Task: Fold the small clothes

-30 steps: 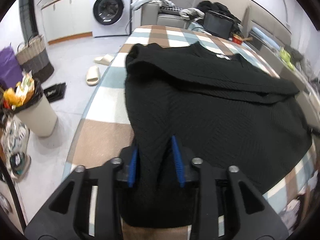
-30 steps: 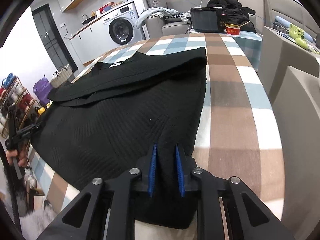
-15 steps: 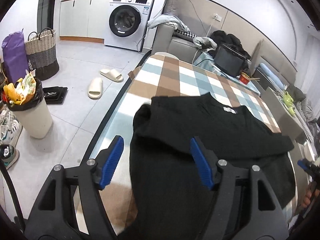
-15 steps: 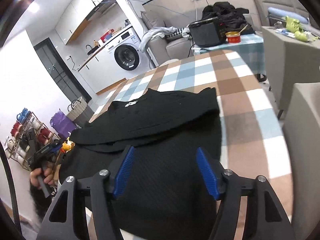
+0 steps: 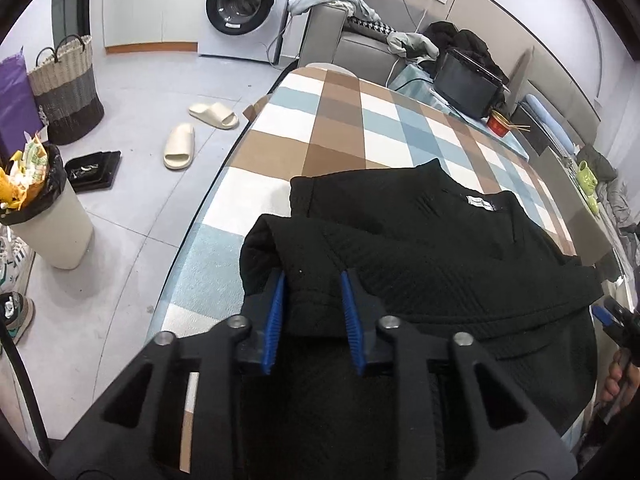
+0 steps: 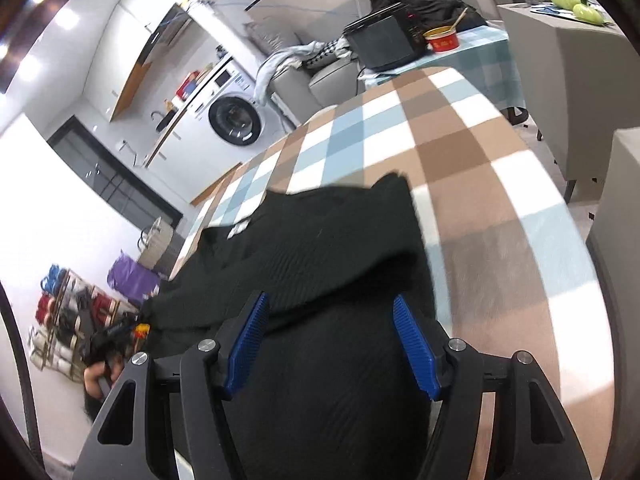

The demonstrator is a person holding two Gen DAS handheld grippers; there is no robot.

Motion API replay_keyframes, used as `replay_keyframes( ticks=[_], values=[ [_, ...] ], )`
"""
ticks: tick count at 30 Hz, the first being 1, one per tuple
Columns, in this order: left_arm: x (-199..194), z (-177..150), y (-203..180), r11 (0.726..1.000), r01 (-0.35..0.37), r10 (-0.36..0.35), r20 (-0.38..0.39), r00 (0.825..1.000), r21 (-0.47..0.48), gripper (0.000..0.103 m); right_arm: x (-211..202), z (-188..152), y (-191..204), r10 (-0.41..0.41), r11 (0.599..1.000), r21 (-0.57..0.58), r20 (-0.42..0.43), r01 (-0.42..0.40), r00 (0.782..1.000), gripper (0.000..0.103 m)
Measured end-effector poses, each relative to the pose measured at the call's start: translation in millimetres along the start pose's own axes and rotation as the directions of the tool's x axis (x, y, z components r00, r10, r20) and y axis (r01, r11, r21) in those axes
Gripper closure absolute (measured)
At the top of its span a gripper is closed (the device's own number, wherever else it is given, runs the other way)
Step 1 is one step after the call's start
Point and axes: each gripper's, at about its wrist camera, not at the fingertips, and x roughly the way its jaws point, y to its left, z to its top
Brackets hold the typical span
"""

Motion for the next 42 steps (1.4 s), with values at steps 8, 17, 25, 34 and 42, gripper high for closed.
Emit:
replay_keyframes(
  ticks=[8,17,25,34,42],
  values=[
    [-8.1,13.2,-0.3,0.998,0.056,-0.056,0.006,0.998,-0.023,0.097,19.6,30.5,-16.1,-0.007,0.997,0.081,0.02,0.005,1.0,0.094],
    [-23.8,57.5,1.0,0.989,0.127,-0.122,0.07,0.99,-0.076,0.097,12.8,74.6,-8.9,0.118,0.979,0.154,0.095,-0.132,0.988,0.095],
    [34.4,80.9,39.0,0.951,0.103,-0.11,-0.008,0.994,-0.292,0.089,65.5,105.0,-54.5,0.05,0.924,0.379,0.018,-0.053,0.999,0.086],
    [15.8,70.2,36.3,0.978,0.005,0.004,0.039,0.999,-0.208,0.05,34.2,94.7,-51.1,-0.085,0.962,0.264,0.054,0.068,0.995,0.062],
    [17.9,61.8,19.4,0.993,-0.034,0.038,0.031,0.999,-0.111,0.042,47.6,93.0,-40.3,-0.098,0.985,0.146,-0.001,0.097,0.995,0.06]
  ],
)
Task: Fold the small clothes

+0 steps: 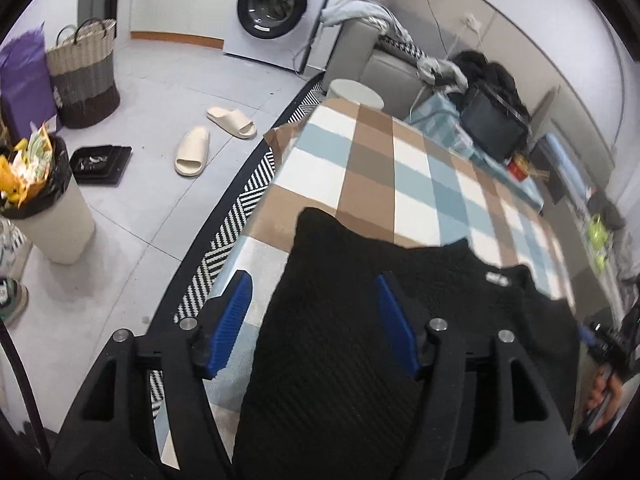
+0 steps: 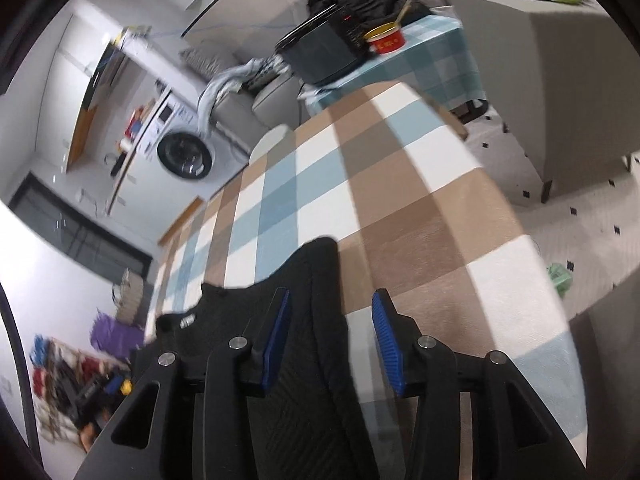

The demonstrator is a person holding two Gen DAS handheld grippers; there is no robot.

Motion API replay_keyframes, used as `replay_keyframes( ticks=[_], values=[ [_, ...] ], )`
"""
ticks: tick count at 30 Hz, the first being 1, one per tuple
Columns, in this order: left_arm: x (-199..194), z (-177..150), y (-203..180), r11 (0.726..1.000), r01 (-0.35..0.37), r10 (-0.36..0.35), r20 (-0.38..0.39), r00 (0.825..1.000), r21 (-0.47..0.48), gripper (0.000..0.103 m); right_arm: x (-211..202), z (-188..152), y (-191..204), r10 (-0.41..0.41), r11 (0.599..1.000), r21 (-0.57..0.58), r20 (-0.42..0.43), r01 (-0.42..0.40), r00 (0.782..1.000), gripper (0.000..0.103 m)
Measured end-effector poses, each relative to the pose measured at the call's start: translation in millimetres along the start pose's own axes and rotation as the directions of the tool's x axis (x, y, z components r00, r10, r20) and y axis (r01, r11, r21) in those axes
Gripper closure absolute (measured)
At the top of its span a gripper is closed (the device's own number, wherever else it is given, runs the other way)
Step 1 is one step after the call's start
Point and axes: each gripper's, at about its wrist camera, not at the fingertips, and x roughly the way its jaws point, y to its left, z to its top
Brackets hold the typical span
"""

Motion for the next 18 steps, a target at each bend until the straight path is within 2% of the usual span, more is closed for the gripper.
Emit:
replay_keyframes(
  ticks=[3,7,9,10,11,13,15,18],
  values=[
    [16.1,-1.5,-10.3,0.999,-0.028,0.03,-0.03,0.999,0.046,0.042,13.8,-1.4,10.6,0.0,0.998,-0.068,-0.034,-0.002,0.999,0.06],
    [31.3,-0.9,-12.5,0.999,-0.028,0.03,-0.043,0.999,0.043,0.043,30.7,0.0,14.3,0.027,0.996,-0.078,-0.059,-0.032,0.998,0.06],
    [35.6,0.3,-12.7,0.999,-0.022,0.023,-0.036,0.999,0.034,0.057,33.9,1.1,14.7,0.042,0.996,-0.075,-0.047,-0.046,0.998,0.061],
    [36.2,1.0,-12.8,0.999,-0.017,0.018,-0.028,0.999,0.033,0.073,33.2,1.3,15.9,0.06,0.995,-0.079,-0.031,-0.063,0.998,0.07],
    [35.2,1.3,-12.4,0.999,-0.01,0.011,-0.02,1.0,0.035,0.084,31.0,1.5,17.3,0.079,0.993,-0.091,-0.019,-0.08,0.997,0.087],
    [34.7,2.8,-12.2,0.999,0.005,-0.005,-0.006,1.0,0.046,0.1,25.6,1.9,22.5,0.067,0.989,-0.133,0.003,-0.066,0.998,0.095],
    [32.1,4.8,-11.0,0.999,0.015,-0.016,0.004,1.0,0.049,0.101,16.6,1.6,27.2,0.097,0.982,-0.168,0.025,-0.091,0.995,0.097],
    [23.5,6.7,-9.5,0.998,0.027,-0.029,0.032,0.999,0.055,0.102,2.6,2.6,31.9,0.097,0.978,-0.193,0.088,-0.078,0.991,0.098]
  ],
)
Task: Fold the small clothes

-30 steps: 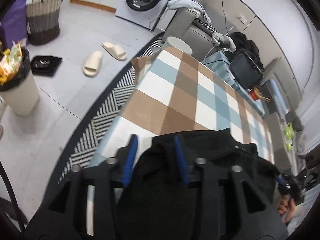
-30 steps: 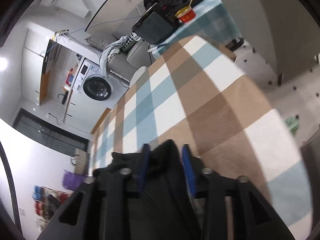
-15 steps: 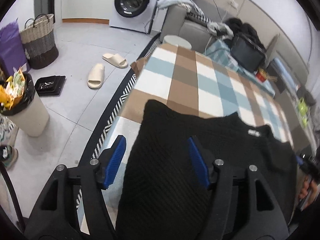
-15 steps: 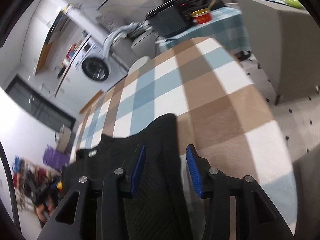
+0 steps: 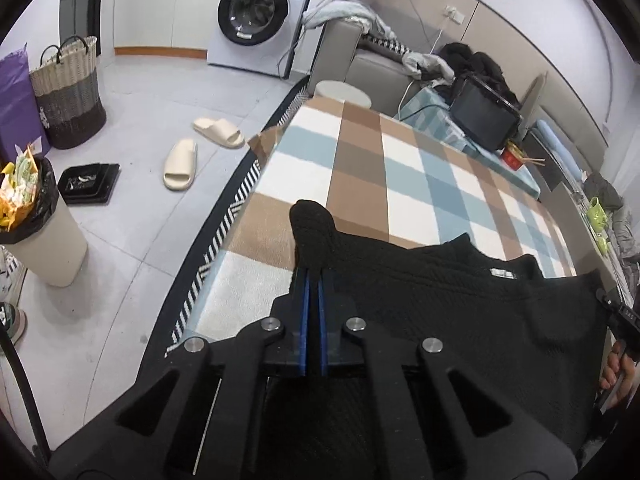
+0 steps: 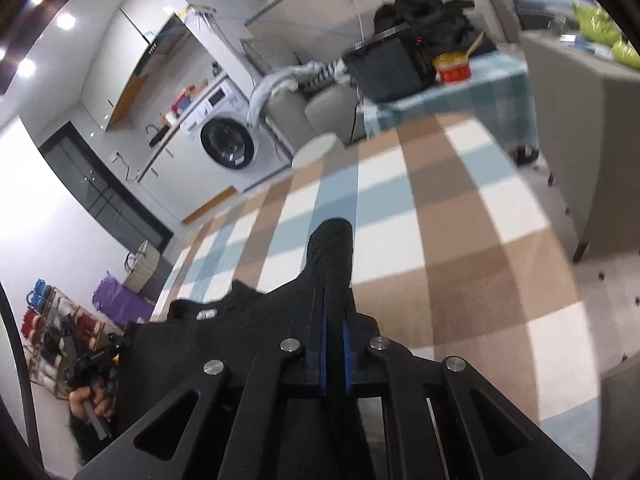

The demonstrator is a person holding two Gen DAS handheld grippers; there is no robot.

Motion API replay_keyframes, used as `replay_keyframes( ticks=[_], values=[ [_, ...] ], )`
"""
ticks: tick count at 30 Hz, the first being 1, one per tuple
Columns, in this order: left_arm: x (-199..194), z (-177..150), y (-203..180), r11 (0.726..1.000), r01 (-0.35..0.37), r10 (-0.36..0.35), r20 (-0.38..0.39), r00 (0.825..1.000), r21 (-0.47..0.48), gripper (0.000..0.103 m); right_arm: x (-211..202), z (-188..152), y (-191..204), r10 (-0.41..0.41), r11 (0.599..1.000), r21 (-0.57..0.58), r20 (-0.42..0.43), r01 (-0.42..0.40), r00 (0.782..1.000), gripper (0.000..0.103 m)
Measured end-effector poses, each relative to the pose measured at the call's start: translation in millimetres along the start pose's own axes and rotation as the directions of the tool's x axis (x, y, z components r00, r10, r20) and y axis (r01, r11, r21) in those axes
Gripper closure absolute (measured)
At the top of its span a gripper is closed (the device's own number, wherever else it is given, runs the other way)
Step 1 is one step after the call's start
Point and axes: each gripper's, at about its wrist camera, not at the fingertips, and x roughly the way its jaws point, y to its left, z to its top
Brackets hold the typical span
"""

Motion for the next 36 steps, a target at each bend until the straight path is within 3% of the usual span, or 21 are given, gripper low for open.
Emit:
replay_keyframes(
  ticks=[4,6,9,13,15,16,17,23,27,30,36],
  values=[
    [3.7,1.4,9.0,0.999,-0.033,0.033,-0.011,0.999,-0.027,0.101,2.2,1.5,2.3,-0.052,0.998,-0.028,0.008,0.052,0.999,0.098],
    [11.8,-0.6,14.0,0.997,-0.052,0.049,-0.063,0.997,-0.054,0.1,13.1,0.3,0.2,-0.101,0.994,-0.033,-0.038,0.1,0.994,0.098],
    [11.8,-5.3,16.9,0.996,-0.039,0.032,-0.088,0.996,-0.077,0.09,23.0,-4.9,-7.6,-0.166,0.986,-0.016,-0.115,0.166,0.979,0.091],
    [-6.6,-12.2,14.4,0.998,-0.043,0.04,-0.057,0.998,-0.054,0.078,3.0,-14.9,-11.4,-0.135,0.99,0.023,-0.091,0.138,0.987,0.058],
    [-21.3,-17.0,11.2,0.998,-0.057,0.056,-0.032,0.998,-0.033,0.068,-11.2,-21.1,-6.7,-0.146,0.989,0.008,-0.07,0.147,0.987,0.058],
    [-29.1,-19.9,8.3,0.998,-0.067,0.066,-0.02,0.998,-0.019,0.057,-17.3,-24.3,-3.3,-0.158,0.987,-0.004,-0.071,0.158,0.985,0.054],
    [-38.0,-23.6,5.0,0.997,-0.072,0.072,-0.006,0.997,-0.008,0.047,-22.1,-27.0,-0.7,-0.165,0.986,-0.009,-0.072,0.165,0.984,0.046],
    [-82.7,-56.6,-29.6,0.995,-0.047,0.043,0.05,0.998,0.092,0.023,-51.1,-55.0,31.2,-0.164,0.983,-0.098,-0.071,0.157,0.984,0.01],
    [-105.5,-85.0,-55.2,0.987,0.004,-0.015,0.071,0.997,0.16,0.016,-59.9,-81.8,55.3,-0.145,0.974,-0.189,-0.093,0.126,0.985,0.007],
    [-115.5,-104.9,-73.6,0.978,0.001,-0.019,0.084,0.996,0.208,0.006,-66.7,-101.7,71.1,-0.138,0.966,-0.231,-0.097,0.113,0.986,0.007],
    [-131.1,-138.3,-99.9,0.967,0.06,-0.079,0.068,0.995,0.246,0.003,-81.5,-134.0,92.2,-0.143,0.95,-0.292,-0.097,0.109,0.985,0.006]
  ],
)
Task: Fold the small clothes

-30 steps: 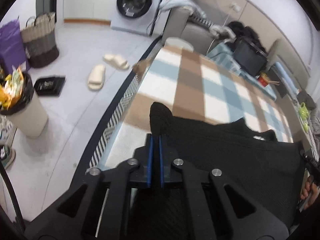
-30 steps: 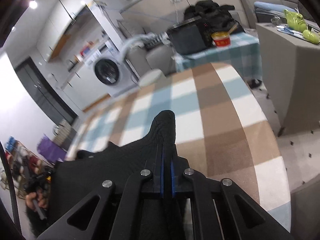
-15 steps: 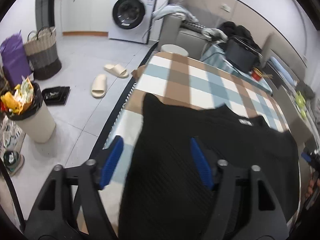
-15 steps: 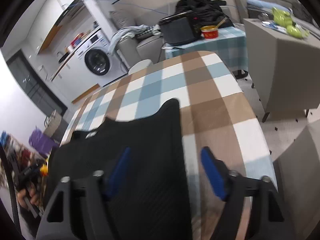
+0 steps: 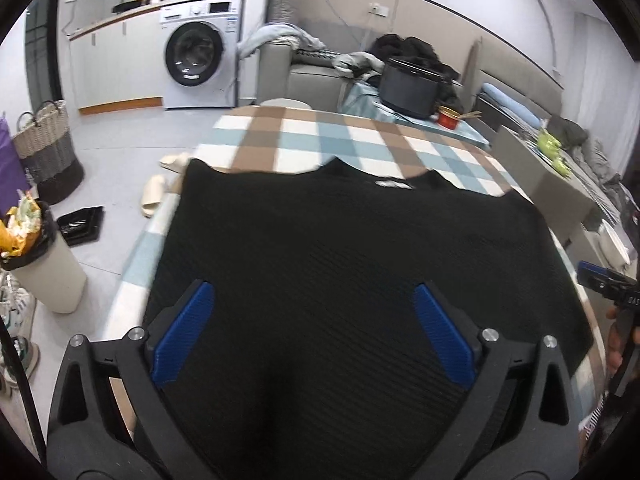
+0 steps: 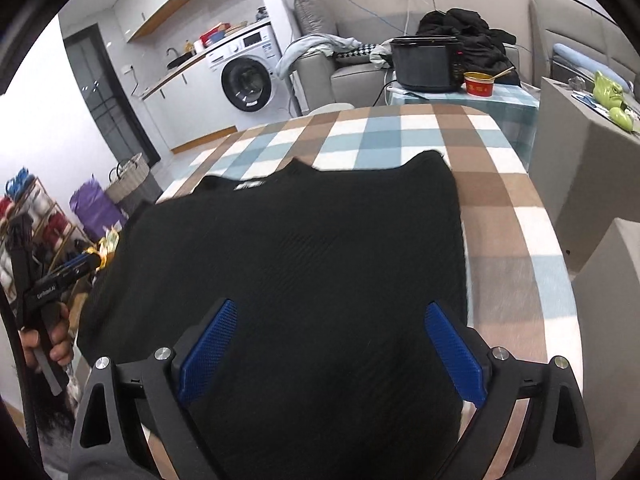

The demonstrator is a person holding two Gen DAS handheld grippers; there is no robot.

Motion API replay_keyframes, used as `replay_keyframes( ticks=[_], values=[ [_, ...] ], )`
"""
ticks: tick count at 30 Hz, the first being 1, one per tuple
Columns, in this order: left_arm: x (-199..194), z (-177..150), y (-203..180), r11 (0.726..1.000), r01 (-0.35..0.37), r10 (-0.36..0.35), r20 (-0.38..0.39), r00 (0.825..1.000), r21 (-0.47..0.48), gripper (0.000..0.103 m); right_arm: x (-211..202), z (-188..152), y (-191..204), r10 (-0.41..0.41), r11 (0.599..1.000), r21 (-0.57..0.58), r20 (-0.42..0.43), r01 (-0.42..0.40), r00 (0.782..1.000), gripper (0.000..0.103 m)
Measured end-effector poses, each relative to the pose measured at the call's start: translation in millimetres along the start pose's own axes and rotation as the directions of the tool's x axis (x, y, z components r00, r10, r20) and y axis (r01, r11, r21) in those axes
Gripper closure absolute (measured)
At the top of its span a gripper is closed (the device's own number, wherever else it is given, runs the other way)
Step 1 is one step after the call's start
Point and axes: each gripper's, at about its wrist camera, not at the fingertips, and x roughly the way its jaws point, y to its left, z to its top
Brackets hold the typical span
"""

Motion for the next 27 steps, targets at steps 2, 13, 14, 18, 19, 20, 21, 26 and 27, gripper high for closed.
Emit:
replay_keyframes(
  ticks=[2,13,14,18,19,20,21,26,27],
  values=[
    [-3.2,-8.6,-11.1,1.0,0.008,-0.008,-0.004,1.0,0.024,0.003,-2.0,-5.5,6.4,0.006,1.0,-0.005,0.001,-0.006,1.0,0.006],
    [-10.0,-41.6,-36.5,0.996,0.004,0.002,-0.062,0.998,0.093,0.003,5.4,-1.0,64.8,0.02,0.993,-0.116,-0.074,-0.028,0.997,0.005],
    [-11.2,-41.8,-37.6,0.995,-0.003,0.008,-0.057,0.998,0.097,0.002,6.8,-1.4,70.9,0.018,0.991,-0.133,-0.069,-0.027,0.997,0.005],
    [-13.0,-42.0,-41.8,0.995,-0.005,0.01,-0.053,0.999,0.103,0.002,17.6,-8.3,84.8,0.047,0.982,-0.18,-0.091,-0.063,0.995,0.003],
    [-12.6,-42.2,-43.3,0.995,-0.008,0.013,-0.051,0.999,0.104,0.002,20.9,-9.8,86.0,0.046,0.98,-0.188,-0.096,-0.063,0.994,0.001],
    [-12.0,-42.8,-44.2,0.995,-0.01,0.016,-0.051,0.999,0.103,0.002,26.0,-12.0,87.2,0.028,0.98,-0.195,-0.106,-0.048,0.994,0.001],
    [-9.4,-42.4,-45.3,0.995,-0.013,0.019,-0.052,0.998,0.102,0.002,29.5,-13.6,88.1,0.016,0.98,-0.198,-0.11,-0.038,0.994,0.001],
    [0.7,-48.7,-54.7,0.991,-0.009,0.019,-0.075,0.997,0.131,0.002,47.0,-22.5,96.5,0.006,0.97,-0.239,-0.143,-0.041,0.99,0.0],
    [1.7,-50.1,-55.9,0.991,-0.007,0.018,-0.08,0.997,0.135,0.002,50.0,-24.7,98.8,0.004,0.967,-0.25,-0.152,-0.043,0.988,0.0]
  ],
)
